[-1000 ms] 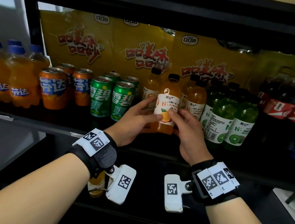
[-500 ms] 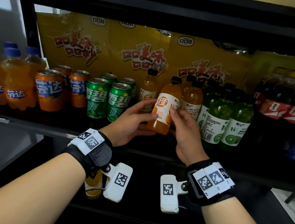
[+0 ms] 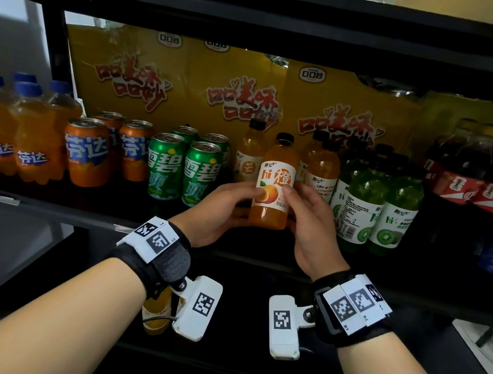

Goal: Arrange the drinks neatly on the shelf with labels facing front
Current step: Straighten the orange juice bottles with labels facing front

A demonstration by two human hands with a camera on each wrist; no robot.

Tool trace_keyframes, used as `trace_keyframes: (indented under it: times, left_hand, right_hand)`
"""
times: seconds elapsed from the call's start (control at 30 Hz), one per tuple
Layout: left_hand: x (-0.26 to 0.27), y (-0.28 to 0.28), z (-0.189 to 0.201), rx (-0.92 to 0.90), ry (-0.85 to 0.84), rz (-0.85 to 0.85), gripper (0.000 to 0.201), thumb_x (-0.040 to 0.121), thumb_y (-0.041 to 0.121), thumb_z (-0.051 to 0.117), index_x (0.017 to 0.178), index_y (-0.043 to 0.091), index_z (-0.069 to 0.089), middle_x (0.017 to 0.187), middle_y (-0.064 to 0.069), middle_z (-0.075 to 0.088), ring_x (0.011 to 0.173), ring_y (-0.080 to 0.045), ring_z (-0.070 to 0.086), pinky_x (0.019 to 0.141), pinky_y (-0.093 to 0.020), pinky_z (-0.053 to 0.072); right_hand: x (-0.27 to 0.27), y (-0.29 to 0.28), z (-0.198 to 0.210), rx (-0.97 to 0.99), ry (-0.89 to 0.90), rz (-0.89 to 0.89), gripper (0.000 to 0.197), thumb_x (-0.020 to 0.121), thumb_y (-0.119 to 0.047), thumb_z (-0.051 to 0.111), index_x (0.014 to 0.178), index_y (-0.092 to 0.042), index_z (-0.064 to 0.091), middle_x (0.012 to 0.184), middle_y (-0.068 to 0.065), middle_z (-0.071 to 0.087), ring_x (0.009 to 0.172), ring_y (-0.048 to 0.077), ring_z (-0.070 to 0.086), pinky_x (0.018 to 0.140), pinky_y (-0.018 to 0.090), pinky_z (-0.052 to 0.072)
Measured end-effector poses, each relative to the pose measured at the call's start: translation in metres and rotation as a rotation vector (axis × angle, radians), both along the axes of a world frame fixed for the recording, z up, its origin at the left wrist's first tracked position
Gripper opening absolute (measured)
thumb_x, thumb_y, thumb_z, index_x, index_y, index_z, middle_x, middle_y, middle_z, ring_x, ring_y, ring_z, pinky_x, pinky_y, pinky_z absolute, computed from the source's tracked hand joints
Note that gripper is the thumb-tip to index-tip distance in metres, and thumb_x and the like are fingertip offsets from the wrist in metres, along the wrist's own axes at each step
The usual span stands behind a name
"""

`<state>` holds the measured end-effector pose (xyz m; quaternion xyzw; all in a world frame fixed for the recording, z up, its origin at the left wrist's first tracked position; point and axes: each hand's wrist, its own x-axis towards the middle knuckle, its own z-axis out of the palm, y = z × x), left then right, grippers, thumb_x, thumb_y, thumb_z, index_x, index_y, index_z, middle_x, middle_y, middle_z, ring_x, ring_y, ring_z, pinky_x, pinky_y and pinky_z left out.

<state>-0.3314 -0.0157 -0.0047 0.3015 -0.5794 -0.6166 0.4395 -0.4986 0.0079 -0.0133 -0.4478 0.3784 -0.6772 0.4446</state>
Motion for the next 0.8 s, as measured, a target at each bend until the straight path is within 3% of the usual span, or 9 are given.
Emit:
trace_keyframes:
  times: [0.07, 0.13, 0.2, 0.3, 0.37, 0.47, 0.53, 0.67, 0.8]
  left_hand:
    - [0.000, -0.002, -0.001, 0.011, 0.006, 0.001, 0.032, 0.099, 0.018, 0.058, 0.130, 0.022, 0.066, 0.120, -0.006, 0.075, 0.106, -0.024, 0.072, 0.088, -0.036, 0.060]
    - [0.000, -0.004, -0.003, 0.004, 0.023, 0.011, 0.037, 0.097, 0.012, 0.063, 0.133, 0.024, 0.064, 0.120, -0.006, 0.075, 0.102, -0.025, 0.074, 0.082, -0.036, 0.061]
    - [0.000, -0.003, -0.003, -0.009, 0.047, 0.034, 0.042, 0.093, 0.015, 0.070, 0.133, 0.026, 0.062, 0.122, -0.007, 0.074, 0.103, -0.026, 0.074, 0.085, -0.039, 0.061]
    - [0.000, -0.001, -0.004, -0.025, 0.068, 0.052, 0.054, 0.078, 0.026, 0.080, 0.128, 0.032, 0.062, 0.119, -0.005, 0.075, 0.106, -0.023, 0.074, 0.084, -0.036, 0.062]
    - [-0.002, 0.001, -0.003, -0.048, 0.052, 0.067, 0.063, 0.073, 0.027, 0.082, 0.133, 0.028, 0.060, 0.120, -0.007, 0.075, 0.107, -0.020, 0.074, 0.081, -0.032, 0.061]
    - [-0.006, 0.007, 0.000, -0.087, 0.006, 0.107, 0.065, 0.081, 0.022, 0.080, 0.142, 0.015, 0.056, 0.128, -0.008, 0.071, 0.116, -0.022, 0.070, 0.094, -0.037, 0.059]
    - [-0.007, 0.010, 0.006, -0.065, -0.025, 0.092, 0.056, 0.091, 0.021, 0.074, 0.143, 0.014, 0.055, 0.130, -0.008, 0.070, 0.118, -0.023, 0.069, 0.102, -0.040, 0.055]
    - [-0.009, 0.015, 0.018, 0.089, 0.016, -0.046, 0.039, 0.102, 0.020, 0.054, 0.141, 0.013, 0.057, 0.132, -0.014, 0.068, 0.116, -0.027, 0.067, 0.099, -0.040, 0.054]
    - [-0.004, 0.021, 0.028, 0.215, 0.133, -0.059, 0.039, 0.100, 0.022, 0.056, 0.136, 0.009, 0.057, 0.117, -0.016, 0.072, 0.102, -0.029, 0.070, 0.087, -0.047, 0.060]
  right_hand:
    - [0.001, 0.000, 0.000, 0.003, 0.010, -0.021, 0.036, 0.098, -0.015, 0.068, 0.131, -0.004, 0.062, 0.117, 0.010, 0.076, 0.110, 0.022, 0.073, 0.095, 0.036, 0.059]
    - [0.000, 0.000, -0.001, -0.001, 0.026, -0.017, 0.032, 0.097, -0.016, 0.069, 0.125, -0.003, 0.067, 0.113, 0.010, 0.077, 0.107, 0.020, 0.074, 0.088, 0.033, 0.060]
    - [-0.001, 0.001, -0.001, -0.010, 0.043, 0.005, 0.033, 0.093, -0.022, 0.073, 0.123, -0.006, 0.070, 0.110, 0.007, 0.079, 0.103, 0.016, 0.075, 0.081, 0.027, 0.060]
    - [-0.001, 0.000, -0.003, -0.012, 0.064, 0.044, 0.039, 0.088, -0.025, 0.077, 0.124, -0.011, 0.070, 0.114, 0.007, 0.078, 0.107, 0.019, 0.075, 0.087, 0.030, 0.061]
    - [-0.001, 0.000, -0.003, -0.011, 0.042, 0.046, 0.037, 0.090, -0.019, 0.076, 0.125, -0.011, 0.068, 0.114, 0.009, 0.078, 0.108, 0.022, 0.074, 0.091, 0.035, 0.060]
    - [0.000, 0.000, 0.000, 0.011, 0.040, 0.052, 0.031, 0.096, -0.015, 0.070, 0.126, -0.009, 0.067, 0.111, 0.009, 0.079, 0.106, 0.021, 0.075, 0.097, 0.042, 0.059]
    - [0.001, 0.002, 0.002, 0.013, 0.053, 0.068, 0.025, 0.099, -0.015, 0.066, 0.124, -0.012, 0.068, 0.110, 0.006, 0.079, 0.105, 0.020, 0.075, 0.097, 0.043, 0.059]
    - [0.001, 0.008, 0.007, -0.019, 0.077, 0.081, 0.035, 0.097, -0.017, 0.069, 0.130, -0.006, 0.065, 0.114, 0.007, 0.078, 0.110, 0.020, 0.074, 0.100, 0.037, 0.056]
    - [-0.011, 0.013, 0.021, 0.023, 0.229, 0.013, 0.032, 0.090, -0.037, 0.077, 0.111, -0.012, 0.077, 0.106, 0.003, 0.080, 0.106, 0.021, 0.075, 0.099, 0.041, 0.058]
